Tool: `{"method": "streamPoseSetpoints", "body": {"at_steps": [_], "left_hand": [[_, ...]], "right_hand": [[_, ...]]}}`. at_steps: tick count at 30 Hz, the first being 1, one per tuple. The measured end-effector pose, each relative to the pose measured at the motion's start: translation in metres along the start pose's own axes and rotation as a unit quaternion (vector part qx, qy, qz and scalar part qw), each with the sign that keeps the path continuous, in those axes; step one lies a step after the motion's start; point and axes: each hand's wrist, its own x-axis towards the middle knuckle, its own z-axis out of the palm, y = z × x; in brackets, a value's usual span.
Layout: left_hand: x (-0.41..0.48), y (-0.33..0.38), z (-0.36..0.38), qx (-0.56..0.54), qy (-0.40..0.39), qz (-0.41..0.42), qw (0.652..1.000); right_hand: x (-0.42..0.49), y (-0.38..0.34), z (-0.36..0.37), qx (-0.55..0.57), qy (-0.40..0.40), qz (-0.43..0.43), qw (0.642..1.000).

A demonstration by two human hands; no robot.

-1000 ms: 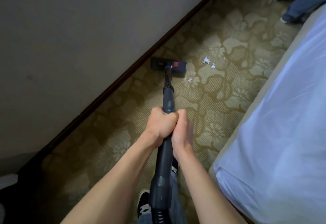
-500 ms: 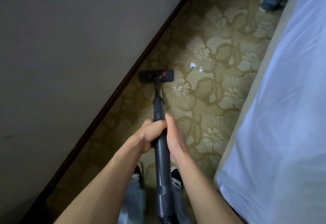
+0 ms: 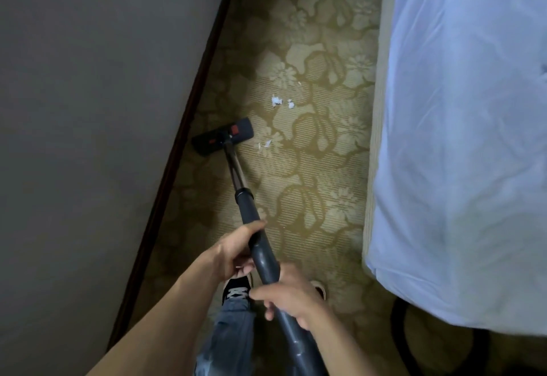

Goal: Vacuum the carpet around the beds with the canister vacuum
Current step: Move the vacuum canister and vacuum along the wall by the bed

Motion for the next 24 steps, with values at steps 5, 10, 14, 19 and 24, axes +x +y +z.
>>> {"method": "streamPoseSetpoints", "body": {"at_steps": [5,10,14,19,24], "left_hand": [[0.007,-0.016,0.019,-0.062,-0.002,0.036,0.997],[0.007,-0.043,0.064,-0.134,0.001,0.037,0.990],[-0.001,-0.071,0.105,-0.106,0.026,0.034,0.993],[0.002,-0.092,0.149,-0.102,0.052,0.046,0.992],[0.009,-0.091,0.173,-0.095,0.072,0.059,0.991]], "right_hand": [[-0.016,0.028,0.015,0.029,0.124,0.018,0.992],[-0.037,0.066,0.004,0.067,0.131,0.036,0.989],[-0.058,0.097,-0.010,0.087,0.126,0.055,0.987],[-0.070,0.127,-0.035,0.105,0.115,0.070,0.985],[-0.069,0.138,-0.053,0.118,0.122,0.070,0.983]]}}
